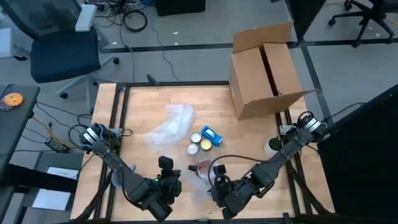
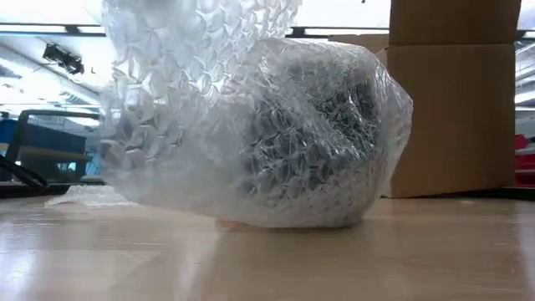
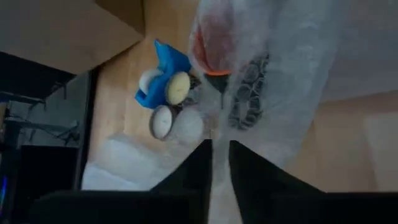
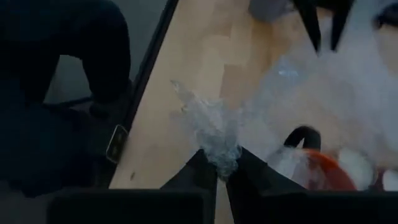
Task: Wrap mug
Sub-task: Wrap the black mug with the transparent bubble wrap
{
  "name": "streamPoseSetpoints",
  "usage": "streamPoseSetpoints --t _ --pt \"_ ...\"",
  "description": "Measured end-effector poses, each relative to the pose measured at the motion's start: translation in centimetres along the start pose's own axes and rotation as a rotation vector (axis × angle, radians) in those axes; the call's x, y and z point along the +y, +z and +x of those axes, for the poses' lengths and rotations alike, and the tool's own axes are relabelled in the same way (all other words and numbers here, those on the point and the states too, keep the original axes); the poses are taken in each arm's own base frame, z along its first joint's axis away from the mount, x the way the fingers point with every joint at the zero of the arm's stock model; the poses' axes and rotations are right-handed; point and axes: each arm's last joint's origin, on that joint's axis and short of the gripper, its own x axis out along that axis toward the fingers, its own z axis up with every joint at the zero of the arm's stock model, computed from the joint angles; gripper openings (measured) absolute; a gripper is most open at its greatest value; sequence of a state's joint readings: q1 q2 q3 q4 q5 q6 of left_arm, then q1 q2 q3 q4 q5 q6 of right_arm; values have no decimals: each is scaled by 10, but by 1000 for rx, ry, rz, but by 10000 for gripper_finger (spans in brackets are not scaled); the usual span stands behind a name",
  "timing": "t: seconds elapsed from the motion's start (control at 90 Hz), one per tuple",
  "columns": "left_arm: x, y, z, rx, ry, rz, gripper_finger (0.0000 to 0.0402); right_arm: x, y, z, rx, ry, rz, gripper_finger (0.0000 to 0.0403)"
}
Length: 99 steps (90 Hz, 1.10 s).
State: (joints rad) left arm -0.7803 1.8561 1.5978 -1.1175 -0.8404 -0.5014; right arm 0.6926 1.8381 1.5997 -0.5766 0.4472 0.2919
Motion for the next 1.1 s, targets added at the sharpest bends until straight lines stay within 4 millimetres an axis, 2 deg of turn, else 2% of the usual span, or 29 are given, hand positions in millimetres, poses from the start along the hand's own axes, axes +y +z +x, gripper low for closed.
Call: streamPoseSetpoints --t 0.556,0.822,1.1 --pt "-11 13 -3 -82 -144 -46 0 -8 -8 -17 100 -39 77 0" --pt "-13 16 -4 -89 -198 -26 0 -11 -13 -19 146 -62 85 0" --pt "4 19 -19 -27 -153 76 4 -11 -13 -19 147 -66 121 0"
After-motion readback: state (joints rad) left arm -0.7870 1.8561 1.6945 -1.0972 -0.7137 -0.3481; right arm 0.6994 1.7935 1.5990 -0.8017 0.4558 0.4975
